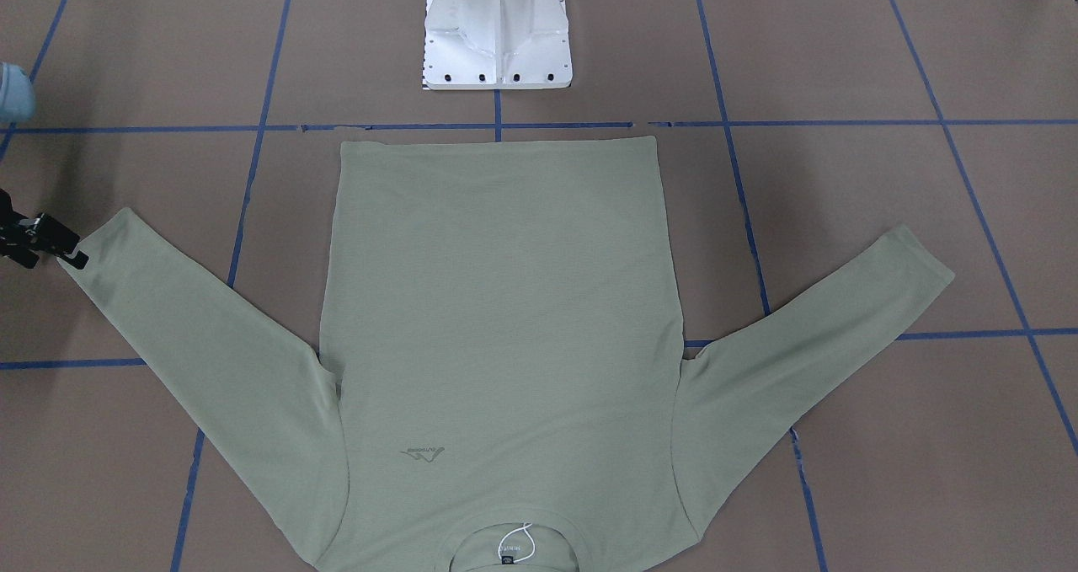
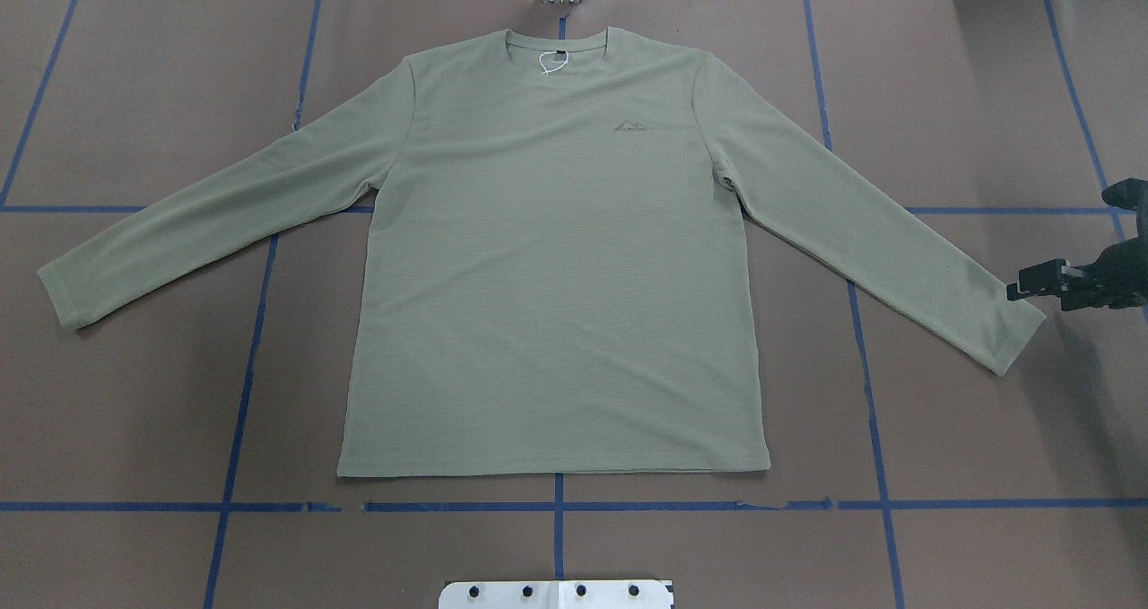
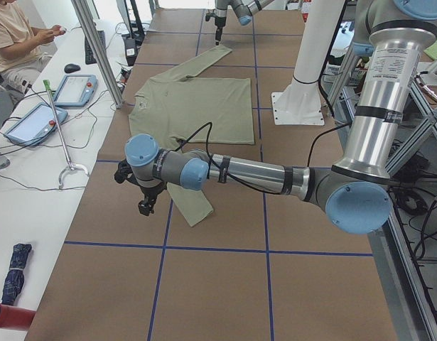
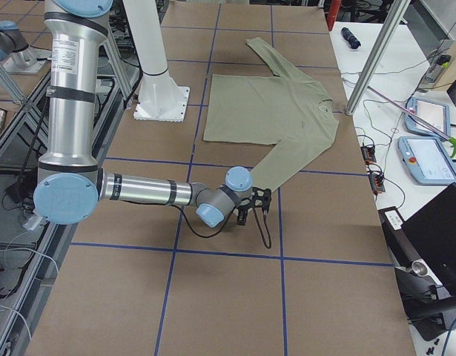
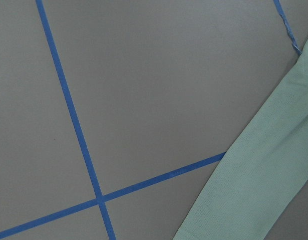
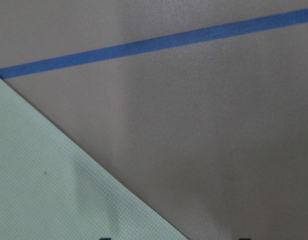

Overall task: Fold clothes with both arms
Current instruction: 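Lower the right gripper and grasp the sleeve cuff, then carry the sleeve with the right gripper across the shirt toward the collar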

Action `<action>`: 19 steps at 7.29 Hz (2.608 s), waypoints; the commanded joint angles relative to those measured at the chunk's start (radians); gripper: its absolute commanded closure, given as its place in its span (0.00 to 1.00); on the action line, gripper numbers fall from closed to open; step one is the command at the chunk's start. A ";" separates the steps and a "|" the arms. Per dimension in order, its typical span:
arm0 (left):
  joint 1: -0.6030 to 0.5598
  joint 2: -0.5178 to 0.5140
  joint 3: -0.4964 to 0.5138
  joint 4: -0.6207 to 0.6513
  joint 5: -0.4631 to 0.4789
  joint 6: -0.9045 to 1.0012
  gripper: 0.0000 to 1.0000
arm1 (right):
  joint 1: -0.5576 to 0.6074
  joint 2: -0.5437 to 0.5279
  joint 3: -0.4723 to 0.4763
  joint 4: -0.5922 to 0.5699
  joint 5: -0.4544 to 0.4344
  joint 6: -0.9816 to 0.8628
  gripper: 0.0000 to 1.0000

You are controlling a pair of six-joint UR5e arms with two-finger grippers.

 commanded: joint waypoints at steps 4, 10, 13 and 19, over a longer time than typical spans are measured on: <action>0.000 0.003 0.004 -0.005 0.001 0.000 0.00 | -0.014 -0.006 -0.019 0.002 0.008 0.001 0.55; 0.000 0.011 0.004 -0.005 -0.001 0.002 0.00 | -0.011 -0.007 -0.002 0.001 0.034 0.001 1.00; 0.000 0.011 0.001 -0.005 -0.011 0.000 0.00 | -0.009 -0.007 0.103 -0.022 0.041 0.020 1.00; 0.000 0.005 -0.011 -0.033 -0.037 0.000 0.00 | -0.150 0.703 0.175 -0.612 -0.114 0.566 1.00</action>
